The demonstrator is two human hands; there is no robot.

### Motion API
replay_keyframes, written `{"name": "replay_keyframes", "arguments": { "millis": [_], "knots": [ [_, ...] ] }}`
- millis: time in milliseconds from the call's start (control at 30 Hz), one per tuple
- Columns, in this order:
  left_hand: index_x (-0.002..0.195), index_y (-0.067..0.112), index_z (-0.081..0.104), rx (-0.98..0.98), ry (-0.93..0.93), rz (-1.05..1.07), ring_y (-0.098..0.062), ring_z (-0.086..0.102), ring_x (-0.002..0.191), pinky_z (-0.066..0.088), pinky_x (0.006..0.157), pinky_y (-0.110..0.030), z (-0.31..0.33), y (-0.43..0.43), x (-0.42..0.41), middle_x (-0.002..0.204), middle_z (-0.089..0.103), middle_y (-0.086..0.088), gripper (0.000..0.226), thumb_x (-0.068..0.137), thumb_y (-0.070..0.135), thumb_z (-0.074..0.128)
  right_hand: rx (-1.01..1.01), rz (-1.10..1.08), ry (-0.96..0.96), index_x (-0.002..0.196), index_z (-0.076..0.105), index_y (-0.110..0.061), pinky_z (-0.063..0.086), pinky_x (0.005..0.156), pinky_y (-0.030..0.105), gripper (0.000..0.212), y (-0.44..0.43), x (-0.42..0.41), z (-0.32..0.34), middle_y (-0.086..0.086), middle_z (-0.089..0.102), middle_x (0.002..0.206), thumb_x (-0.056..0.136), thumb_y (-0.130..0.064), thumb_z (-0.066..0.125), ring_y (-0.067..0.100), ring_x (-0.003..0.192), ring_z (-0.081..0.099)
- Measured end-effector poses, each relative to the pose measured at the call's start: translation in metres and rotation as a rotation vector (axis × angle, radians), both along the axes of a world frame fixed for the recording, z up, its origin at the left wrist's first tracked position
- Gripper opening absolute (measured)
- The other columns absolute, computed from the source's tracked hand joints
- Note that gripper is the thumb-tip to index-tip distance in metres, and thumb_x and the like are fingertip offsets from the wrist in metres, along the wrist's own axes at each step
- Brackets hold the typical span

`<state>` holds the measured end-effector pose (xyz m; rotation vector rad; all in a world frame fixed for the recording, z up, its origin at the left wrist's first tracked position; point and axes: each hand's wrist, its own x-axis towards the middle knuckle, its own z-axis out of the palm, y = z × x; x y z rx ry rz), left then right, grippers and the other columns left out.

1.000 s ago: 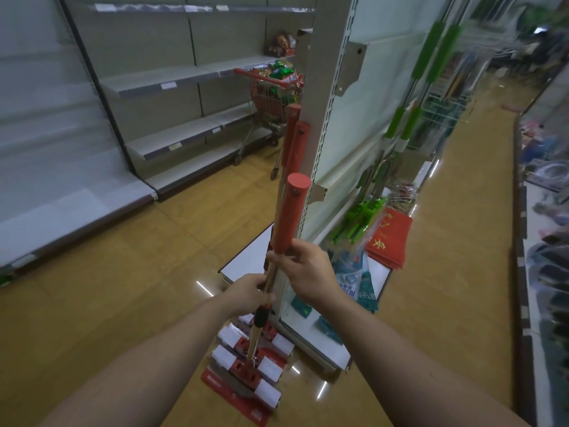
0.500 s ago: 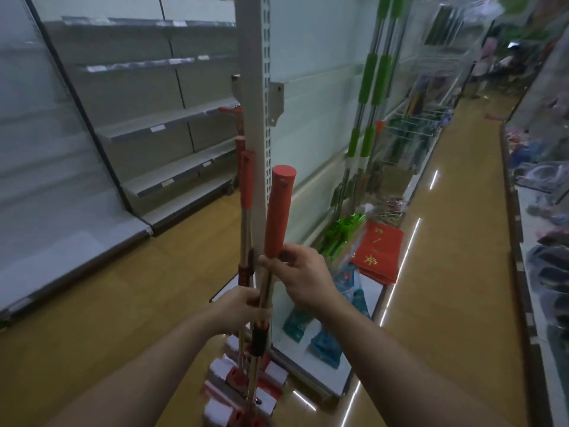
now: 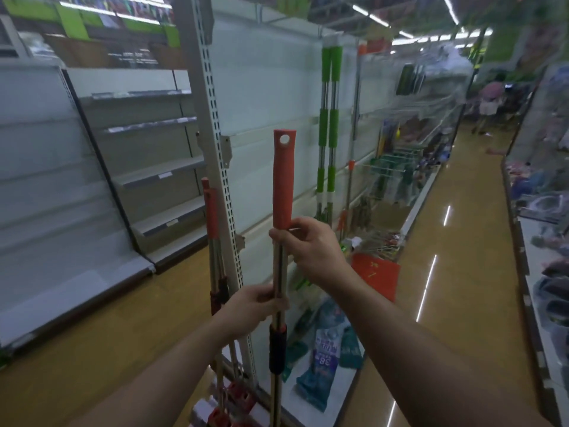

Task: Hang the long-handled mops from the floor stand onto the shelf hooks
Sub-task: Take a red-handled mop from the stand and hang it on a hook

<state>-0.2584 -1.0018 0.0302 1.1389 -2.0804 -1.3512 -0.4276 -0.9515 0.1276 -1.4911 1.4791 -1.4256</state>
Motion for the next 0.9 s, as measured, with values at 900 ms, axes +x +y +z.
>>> {"name": "replay_keyframes", "arguments": {
  "millis": [900],
  "knots": [
    [0.092, 0.034, 0.078, -0.083, 0.640, 0.062, -0.019, 0.077, 0.079, 0.059, 0.076, -0.040, 0.074, -0.019, -0.274, 0.082, 0.079, -0.005, 0.017, 0.089, 0.047, 0.069, -0.120, -0.162, 0.234, 0.115, 0.075, -0.021, 0.062, 0.087, 0.052, 0.031, -0.015, -0.232, 0.119, 0.001, 0.080, 0.097, 0.093, -0.042, 0.072, 0.021, 0.091, 0.077]
  ]
}}
